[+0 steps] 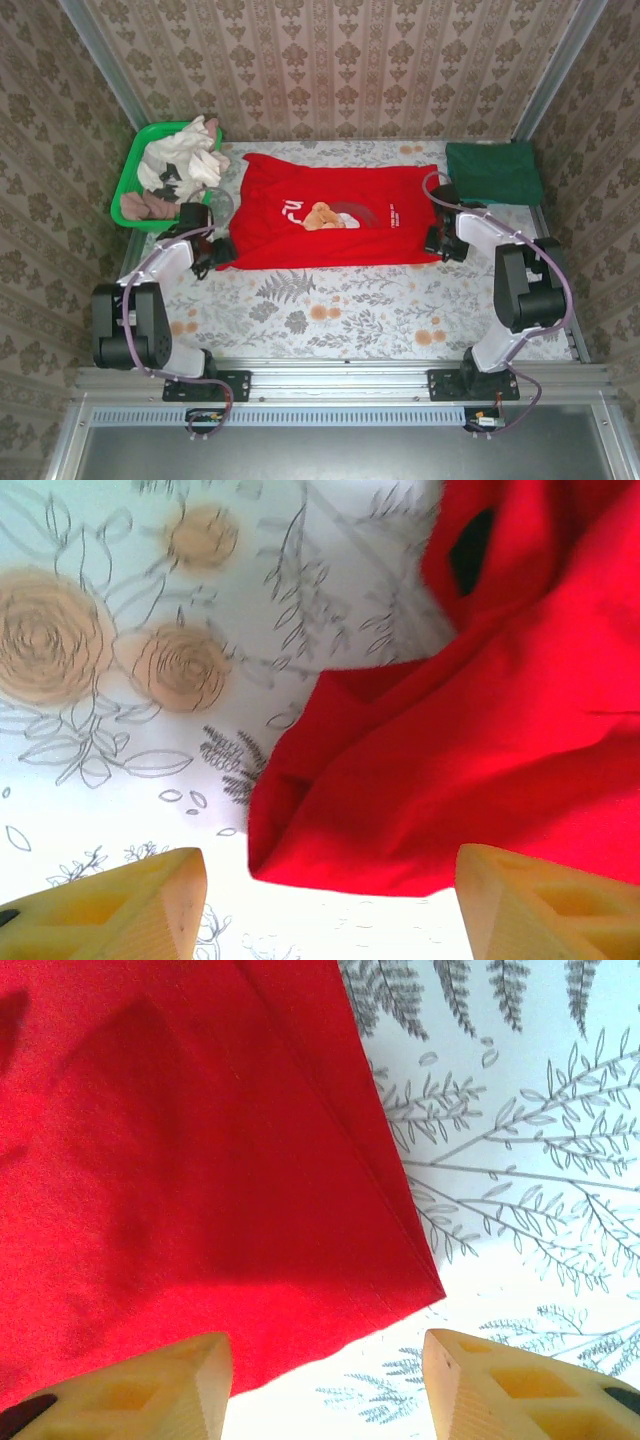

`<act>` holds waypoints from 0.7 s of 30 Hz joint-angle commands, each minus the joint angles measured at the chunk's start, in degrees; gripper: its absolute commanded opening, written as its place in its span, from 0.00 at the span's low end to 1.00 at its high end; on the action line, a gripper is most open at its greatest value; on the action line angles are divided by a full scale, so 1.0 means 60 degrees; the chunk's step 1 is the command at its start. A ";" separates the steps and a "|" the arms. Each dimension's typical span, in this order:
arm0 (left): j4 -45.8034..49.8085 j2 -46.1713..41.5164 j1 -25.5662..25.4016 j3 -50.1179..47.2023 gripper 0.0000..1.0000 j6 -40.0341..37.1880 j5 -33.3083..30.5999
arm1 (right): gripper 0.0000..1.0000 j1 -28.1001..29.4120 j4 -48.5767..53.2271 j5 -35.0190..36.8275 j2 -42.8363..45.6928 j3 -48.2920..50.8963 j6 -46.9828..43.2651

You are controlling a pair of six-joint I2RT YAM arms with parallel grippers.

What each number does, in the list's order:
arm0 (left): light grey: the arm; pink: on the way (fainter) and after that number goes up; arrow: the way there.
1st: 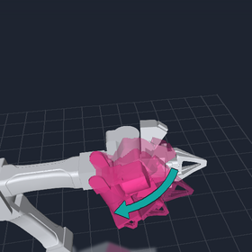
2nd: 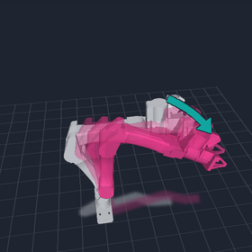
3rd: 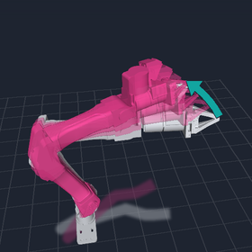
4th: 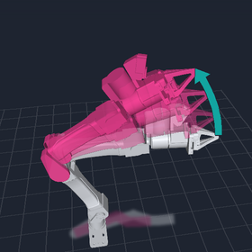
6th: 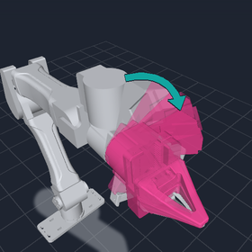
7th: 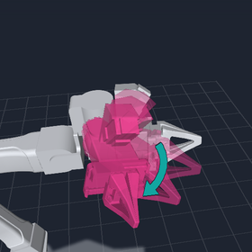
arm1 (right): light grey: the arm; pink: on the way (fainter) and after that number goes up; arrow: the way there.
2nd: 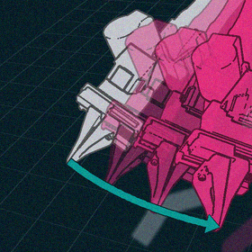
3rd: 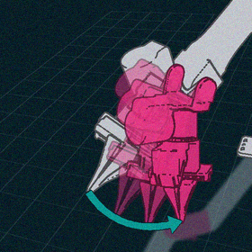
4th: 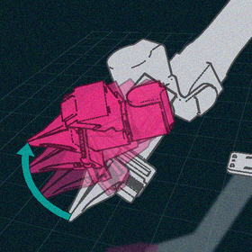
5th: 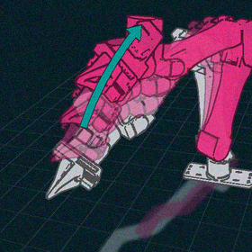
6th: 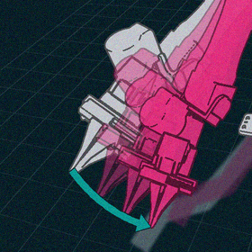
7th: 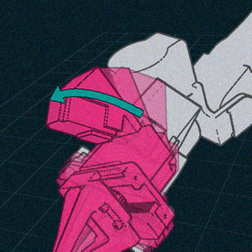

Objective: Fold and stack the t-shirts

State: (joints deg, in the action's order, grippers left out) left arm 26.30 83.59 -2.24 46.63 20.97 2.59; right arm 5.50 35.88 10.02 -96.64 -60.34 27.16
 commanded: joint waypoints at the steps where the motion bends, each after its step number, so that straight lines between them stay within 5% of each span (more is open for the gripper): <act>1: -0.0416 0.0632 0.0240 0.0117 0.59 0.0000 0.0199 | 0.55 -0.0062 -0.0148 -0.0106 -0.0416 -0.0403 -0.0111; 4: -0.0360 0.0859 0.0624 0.0233 0.29 -0.0042 0.0429 | 0.54 -0.0103 0.0122 0.0161 -0.0972 -0.0644 -0.0025; 8: -0.0160 0.0505 0.1062 0.0184 0.16 -0.0167 0.0358 | 0.53 -0.0305 0.0203 0.0352 -0.1061 -0.0453 0.0059; 17: 0.0244 0.0364 0.1533 0.0431 0.15 -0.0478 0.0520 | 0.52 -0.0462 0.0429 0.0504 -0.0727 0.0105 -0.0043; 21: 0.0490 -0.0749 0.0761 0.0422 0.36 -0.0146 0.0420 | 0.50 -0.0272 0.0636 0.0160 0.0171 0.0156 0.0020</act>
State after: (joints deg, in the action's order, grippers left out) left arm 26.94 84.71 5.72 47.70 19.57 4.84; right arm 3.05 36.58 10.70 -100.05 -60.16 27.18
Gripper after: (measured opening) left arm 0.338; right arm 0.506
